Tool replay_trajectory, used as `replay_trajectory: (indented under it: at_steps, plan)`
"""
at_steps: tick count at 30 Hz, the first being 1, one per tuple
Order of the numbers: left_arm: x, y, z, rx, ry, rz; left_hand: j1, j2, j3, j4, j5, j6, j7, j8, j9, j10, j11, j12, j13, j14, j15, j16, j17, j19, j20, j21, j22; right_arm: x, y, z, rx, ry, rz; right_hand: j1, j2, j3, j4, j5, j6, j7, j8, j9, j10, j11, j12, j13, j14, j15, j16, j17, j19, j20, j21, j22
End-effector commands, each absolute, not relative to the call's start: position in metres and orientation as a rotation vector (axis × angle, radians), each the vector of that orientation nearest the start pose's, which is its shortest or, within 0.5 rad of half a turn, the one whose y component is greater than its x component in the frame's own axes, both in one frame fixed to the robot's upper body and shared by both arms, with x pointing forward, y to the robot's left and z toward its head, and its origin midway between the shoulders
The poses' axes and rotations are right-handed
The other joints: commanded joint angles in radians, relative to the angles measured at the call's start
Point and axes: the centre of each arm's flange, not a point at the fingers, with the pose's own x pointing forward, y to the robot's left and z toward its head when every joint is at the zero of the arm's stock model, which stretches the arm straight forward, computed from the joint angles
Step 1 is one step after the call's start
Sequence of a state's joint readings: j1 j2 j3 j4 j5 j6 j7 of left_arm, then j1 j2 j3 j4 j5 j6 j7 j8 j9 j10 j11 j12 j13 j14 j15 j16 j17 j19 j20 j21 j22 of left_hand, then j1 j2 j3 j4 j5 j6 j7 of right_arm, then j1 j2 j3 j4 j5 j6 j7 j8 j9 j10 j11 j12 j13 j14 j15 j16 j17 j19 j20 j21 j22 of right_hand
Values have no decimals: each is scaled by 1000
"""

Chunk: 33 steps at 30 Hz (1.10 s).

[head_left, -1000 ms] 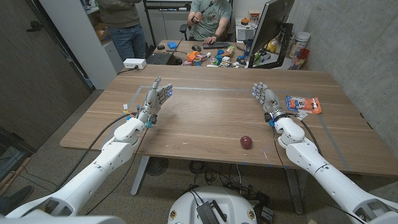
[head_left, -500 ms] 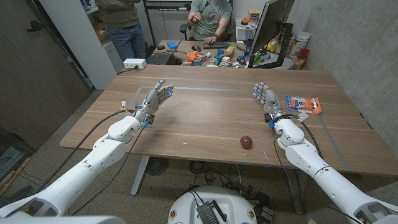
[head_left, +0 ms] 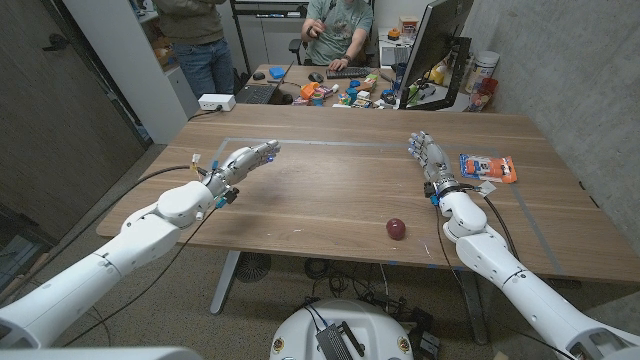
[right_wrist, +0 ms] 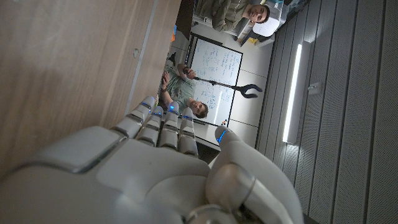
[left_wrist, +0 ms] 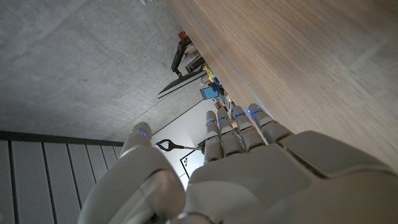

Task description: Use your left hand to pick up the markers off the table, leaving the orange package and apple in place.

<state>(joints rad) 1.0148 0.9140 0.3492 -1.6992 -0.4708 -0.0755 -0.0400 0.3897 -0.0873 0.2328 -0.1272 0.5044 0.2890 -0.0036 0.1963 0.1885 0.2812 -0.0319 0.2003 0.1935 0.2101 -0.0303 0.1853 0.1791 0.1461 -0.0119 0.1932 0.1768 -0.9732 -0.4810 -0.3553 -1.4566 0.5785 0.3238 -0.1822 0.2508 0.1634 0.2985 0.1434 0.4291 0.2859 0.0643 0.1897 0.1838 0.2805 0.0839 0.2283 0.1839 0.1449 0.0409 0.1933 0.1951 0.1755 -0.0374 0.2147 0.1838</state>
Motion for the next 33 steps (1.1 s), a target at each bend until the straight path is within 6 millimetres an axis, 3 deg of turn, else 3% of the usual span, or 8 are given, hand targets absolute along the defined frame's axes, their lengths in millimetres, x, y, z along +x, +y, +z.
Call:
replay_trajectory:
  at_steps: [1, 10, 23, 33]
  plan:
    - [554, 332, -20, 723, -406, -257, 29, -1, 6, -16, 7, -9, -7, -1, 5, -4, -6, 3, 3, 6, 7, 7, 2, 4, 7, 4, 1, 618, -265, -55, 106, -638, 57, 5, 22, 7, -3, 6, 10, 2, 6, 2, 6, -1, 3, 4, 10, 0, 6, 4, -2, -10, -1, 4]
    - [526, 340, -18, 877, -314, -228, 96, 0, 26, -42, 12, -33, -16, -3, 6, -17, -19, 1, 4, 9, 12, 8, 3, 5, 19, 5, 2, 618, -268, -60, 107, -628, 38, 5, 22, 7, -3, 6, 10, 1, 5, 2, 6, -1, 2, 4, 11, 0, 6, 3, -5, -10, -2, 4]
    - [495, 357, -20, 976, -213, -160, 127, 2, 35, -48, 14, -36, -17, -1, 7, -18, -19, 2, 5, 7, 15, 7, 4, 3, 23, 4, 3, 618, -272, -56, 93, -635, 48, 3, 21, 6, -4, 7, 14, 0, 6, 2, 11, 0, 3, 4, 15, 3, 7, 3, -8, -8, -4, 5]
    - [475, 365, -13, 1115, -261, -156, 162, -2, 44, -51, 15, -38, -21, 2, 8, -7, -35, 8, 6, 19, 4, 12, 4, 11, 21, 8, 4, 620, -275, -55, 87, -641, 38, 3, 21, 6, -4, 8, 17, -1, 7, 2, 13, -2, 3, 4, 19, 2, 9, 3, -10, -7, -4, 5]
